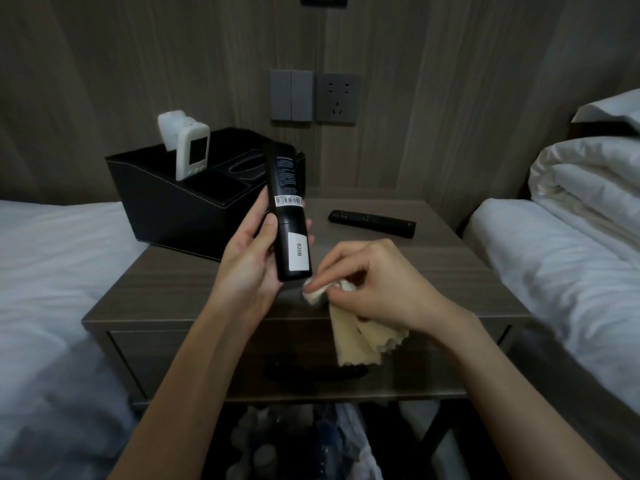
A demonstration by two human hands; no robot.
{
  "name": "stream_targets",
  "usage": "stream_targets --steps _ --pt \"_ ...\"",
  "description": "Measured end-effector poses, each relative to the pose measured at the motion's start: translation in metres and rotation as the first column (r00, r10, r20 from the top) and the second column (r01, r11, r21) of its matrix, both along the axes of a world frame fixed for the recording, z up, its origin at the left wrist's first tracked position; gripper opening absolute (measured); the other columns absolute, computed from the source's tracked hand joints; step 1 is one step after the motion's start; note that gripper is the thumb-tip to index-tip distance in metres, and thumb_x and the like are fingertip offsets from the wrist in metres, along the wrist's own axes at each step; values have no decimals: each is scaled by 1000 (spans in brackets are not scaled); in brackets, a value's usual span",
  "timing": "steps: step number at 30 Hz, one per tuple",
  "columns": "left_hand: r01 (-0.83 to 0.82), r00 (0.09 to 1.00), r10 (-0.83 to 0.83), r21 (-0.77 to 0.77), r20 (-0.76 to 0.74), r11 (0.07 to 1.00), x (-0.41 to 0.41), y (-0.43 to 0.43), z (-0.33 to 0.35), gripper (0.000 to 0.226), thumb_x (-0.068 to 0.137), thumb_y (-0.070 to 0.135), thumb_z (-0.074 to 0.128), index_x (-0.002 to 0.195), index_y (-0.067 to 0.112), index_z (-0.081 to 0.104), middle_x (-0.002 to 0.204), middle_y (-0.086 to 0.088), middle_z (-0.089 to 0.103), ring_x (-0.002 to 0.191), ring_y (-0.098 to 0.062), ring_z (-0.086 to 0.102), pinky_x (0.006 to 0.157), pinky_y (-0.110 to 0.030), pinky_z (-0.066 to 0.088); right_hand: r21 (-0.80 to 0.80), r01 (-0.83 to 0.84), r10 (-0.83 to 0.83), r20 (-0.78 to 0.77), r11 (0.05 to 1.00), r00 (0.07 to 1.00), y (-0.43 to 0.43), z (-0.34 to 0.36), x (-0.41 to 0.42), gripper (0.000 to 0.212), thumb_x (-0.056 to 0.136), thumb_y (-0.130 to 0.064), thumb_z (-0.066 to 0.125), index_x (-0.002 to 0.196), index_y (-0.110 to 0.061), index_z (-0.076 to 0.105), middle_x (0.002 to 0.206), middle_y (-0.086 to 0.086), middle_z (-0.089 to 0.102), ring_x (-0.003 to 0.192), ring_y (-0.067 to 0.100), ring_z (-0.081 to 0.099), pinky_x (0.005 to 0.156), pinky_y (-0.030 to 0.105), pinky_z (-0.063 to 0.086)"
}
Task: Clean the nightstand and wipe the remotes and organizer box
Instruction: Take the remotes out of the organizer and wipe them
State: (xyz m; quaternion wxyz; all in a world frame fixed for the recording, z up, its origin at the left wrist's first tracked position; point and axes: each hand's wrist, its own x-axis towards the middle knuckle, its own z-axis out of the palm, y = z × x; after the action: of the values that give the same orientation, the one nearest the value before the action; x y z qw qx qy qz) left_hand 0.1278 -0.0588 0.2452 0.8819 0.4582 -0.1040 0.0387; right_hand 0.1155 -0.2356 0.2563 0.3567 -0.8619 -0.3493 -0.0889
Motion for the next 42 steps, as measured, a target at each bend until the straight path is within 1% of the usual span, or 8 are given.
stream_targets --steps 5,11,14,17,23,31,37,42 --pt "-23 999 23 -2 31 1000 3 -1 0 36 100 10 40 120 34 56 112 -2 72 104 -24 68 90 -41 56 38 175 -179 170 984 969 -4 -2 15 24 82 -10 69 94 -28 79 92 -13 68 74 -2 57 67 10 37" --pt "-16 998 16 4 55 1000 0 2 3 48 83 14 54 125 36 54 112 -1 72 107 -23 65 90 -43 55 67 320 -327 186 945 927 -3 1 29 27 91 -14 63 114 -27 71 106 -11 71 101 4 59 92 30 49" --pt "-21 998 20 25 65 999 -3 7 5 66 81 12 57 140 37 41 110 3 73 109 -17 66 89 -42 56 148 273 -298 186 951 936 8 8 24 29 93 -24 61 120 -31 67 111 -14 69 106 6 55 91 32 49" --pt "-32 998 33 -16 60 999 -5 13 9 75 80 11 59 144 40 34 109 1 73 109 -20 66 83 -41 58 261 124 -165 141 957 976 23 21 13 34 88 -32 68 122 -28 66 114 -14 66 107 0 57 91 20 47" --pt "-92 996 92 -62 -1 994 -6 17 10 84 79 8 63 147 43 27 112 -4 71 108 -23 67 85 -47 57 146 78 -104 181 986 978 41 15 5 46 83 -23 73 125 -27 55 116 -12 56 106 3 56 86 24 52" --pt "-128 991 125 -66 -52 990 -9 16 18 33 96 14 49 128 17 56 116 -3 71 106 -21 68 84 -36 58 390 176 -233 106 904 967 20 24 7 26 88 -8 66 110 -22 64 107 -16 65 105 -1 60 90 26 53" --pt "-192 973 181 -70 -141 979 -11 2 17 37 94 10 54 131 13 55 110 -5 71 96 -17 71 72 -25 59 199 183 -228 237 963 944 3 21 9 38 84 -14 71 122 -20 65 118 -8 61 108 1 57 96 15 45" --pt "-243 960 223 -106 -168 964 -9 -11 19 37 91 10 60 128 15 58 104 -2 73 92 -13 72 65 -18 56 155 205 -239 250 966 938 -8 20 8 44 86 -15 70 127 -27 61 118 -14 62 109 0 57 96 20 47"
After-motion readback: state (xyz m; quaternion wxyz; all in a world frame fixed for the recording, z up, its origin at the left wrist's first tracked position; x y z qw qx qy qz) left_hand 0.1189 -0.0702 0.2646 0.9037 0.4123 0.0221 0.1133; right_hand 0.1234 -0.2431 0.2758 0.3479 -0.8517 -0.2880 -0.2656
